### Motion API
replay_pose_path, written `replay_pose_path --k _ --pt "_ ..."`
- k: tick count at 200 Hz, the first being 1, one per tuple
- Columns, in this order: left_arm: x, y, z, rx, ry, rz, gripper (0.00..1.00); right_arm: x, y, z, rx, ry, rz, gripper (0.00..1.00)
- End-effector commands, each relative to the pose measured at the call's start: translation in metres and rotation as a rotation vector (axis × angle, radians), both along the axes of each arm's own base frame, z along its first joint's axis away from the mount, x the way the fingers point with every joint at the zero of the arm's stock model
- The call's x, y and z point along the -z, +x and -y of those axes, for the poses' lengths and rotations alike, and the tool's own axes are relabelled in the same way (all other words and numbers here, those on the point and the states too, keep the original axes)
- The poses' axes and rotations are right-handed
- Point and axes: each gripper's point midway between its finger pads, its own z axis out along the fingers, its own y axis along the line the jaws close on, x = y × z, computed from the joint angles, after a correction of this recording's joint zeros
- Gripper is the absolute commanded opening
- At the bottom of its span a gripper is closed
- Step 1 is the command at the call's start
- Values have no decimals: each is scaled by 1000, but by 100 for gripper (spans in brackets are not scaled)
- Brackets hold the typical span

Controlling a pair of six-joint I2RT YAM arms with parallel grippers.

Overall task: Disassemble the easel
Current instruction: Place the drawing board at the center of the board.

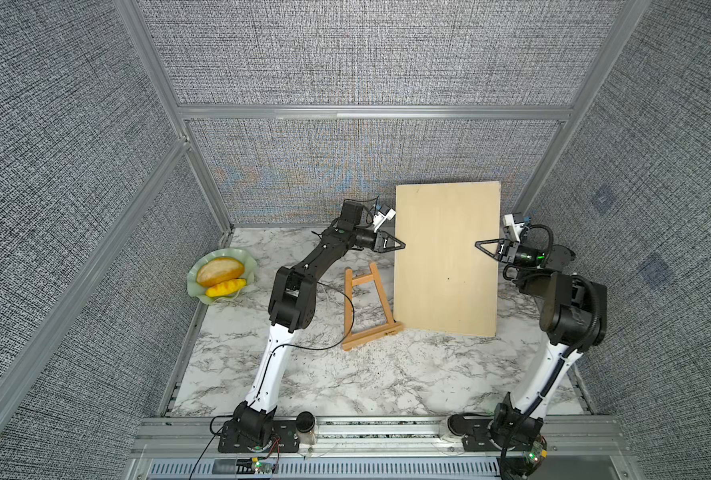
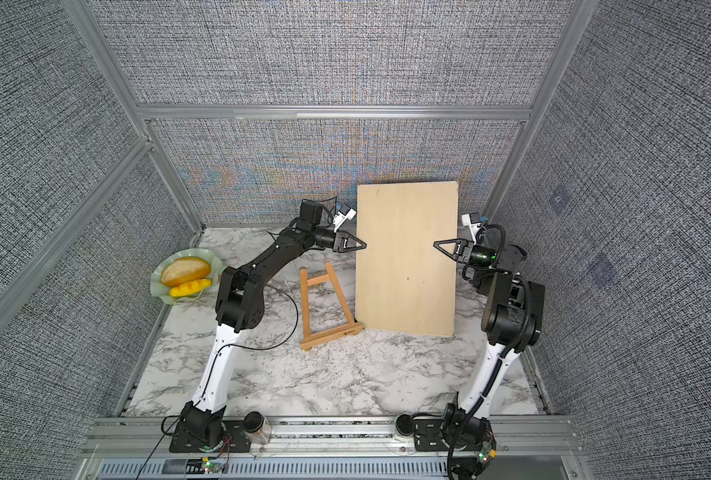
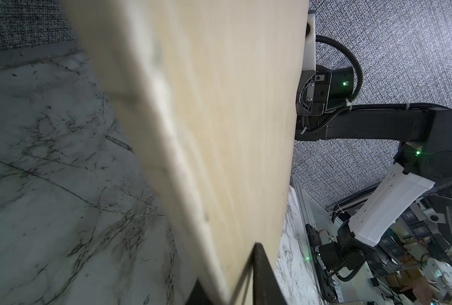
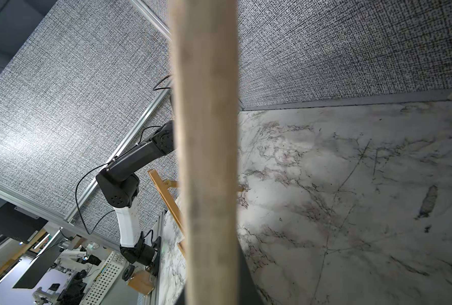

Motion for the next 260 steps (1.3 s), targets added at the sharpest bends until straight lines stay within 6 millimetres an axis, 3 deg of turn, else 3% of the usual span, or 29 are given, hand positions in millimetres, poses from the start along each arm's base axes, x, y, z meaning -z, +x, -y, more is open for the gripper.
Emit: replay_pose_path --k 1,70,124,218,260 --pt "32 40 1 -178 139 246 0 16 -10 -14 -102 5 -177 0" --pt "66 47 -9 -215 233 211 0 56 2 -15 -114 42 -274 0" --pt "92 59 -23 -254 293 205 0 70 7 -13 -116 52 -303 0" --pt "116 70 -32 -289 308 174 0 92 17 -11 -117 76 -369 0" --pt "107 84 -53 -355 309 172 0 92 18 -11 -117 80 -380 0"
